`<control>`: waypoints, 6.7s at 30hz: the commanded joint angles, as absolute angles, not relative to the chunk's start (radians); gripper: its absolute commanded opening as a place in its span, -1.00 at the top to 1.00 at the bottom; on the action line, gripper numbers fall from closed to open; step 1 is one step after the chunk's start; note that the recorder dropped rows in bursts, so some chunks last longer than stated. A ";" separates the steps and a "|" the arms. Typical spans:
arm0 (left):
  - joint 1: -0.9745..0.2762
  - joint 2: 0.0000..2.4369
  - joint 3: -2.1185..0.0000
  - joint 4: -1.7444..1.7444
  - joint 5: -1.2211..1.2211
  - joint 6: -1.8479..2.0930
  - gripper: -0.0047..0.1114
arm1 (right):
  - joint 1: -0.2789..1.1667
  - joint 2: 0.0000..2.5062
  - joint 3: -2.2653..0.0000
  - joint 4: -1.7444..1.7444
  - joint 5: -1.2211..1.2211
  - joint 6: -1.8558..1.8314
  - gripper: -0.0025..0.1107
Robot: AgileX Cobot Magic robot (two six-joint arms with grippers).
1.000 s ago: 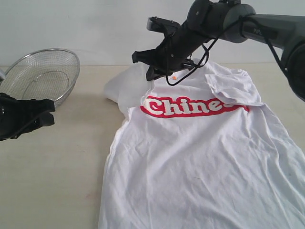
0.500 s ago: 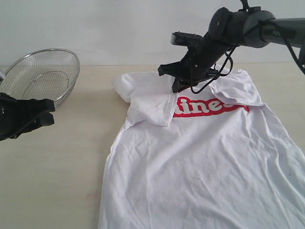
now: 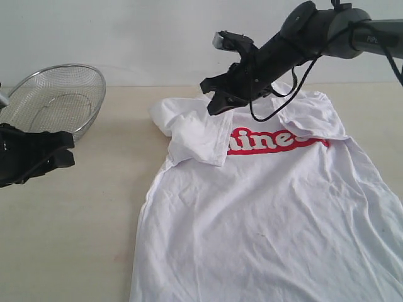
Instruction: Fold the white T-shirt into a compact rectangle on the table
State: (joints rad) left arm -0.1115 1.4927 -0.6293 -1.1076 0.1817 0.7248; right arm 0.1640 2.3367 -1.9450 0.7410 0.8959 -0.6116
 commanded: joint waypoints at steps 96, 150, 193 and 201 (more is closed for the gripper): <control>-0.149 1.885 -0.785 -1.744 0.670 1.410 0.84 | 0.239 2.660 -2.488 0.487 0.750 -0.557 0.93; -0.152 2.398 -1.723 -1.262 0.641 0.905 0.84 | 0.288 2.394 -2.122 0.712 1.221 -0.565 0.96; -0.156 2.489 -1.851 -1.094 0.600 0.775 0.84 | 0.453 2.504 -1.916 0.745 1.199 -0.640 0.96; -0.156 2.489 -1.851 -1.090 0.580 0.775 0.84 | 0.502 2.504 -1.916 0.753 1.216 -0.640 0.96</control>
State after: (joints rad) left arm -0.1512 2.4903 -1.8438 -1.0959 0.5969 0.7806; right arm 0.4806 2.4850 -1.9220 0.7703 1.1996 -0.6404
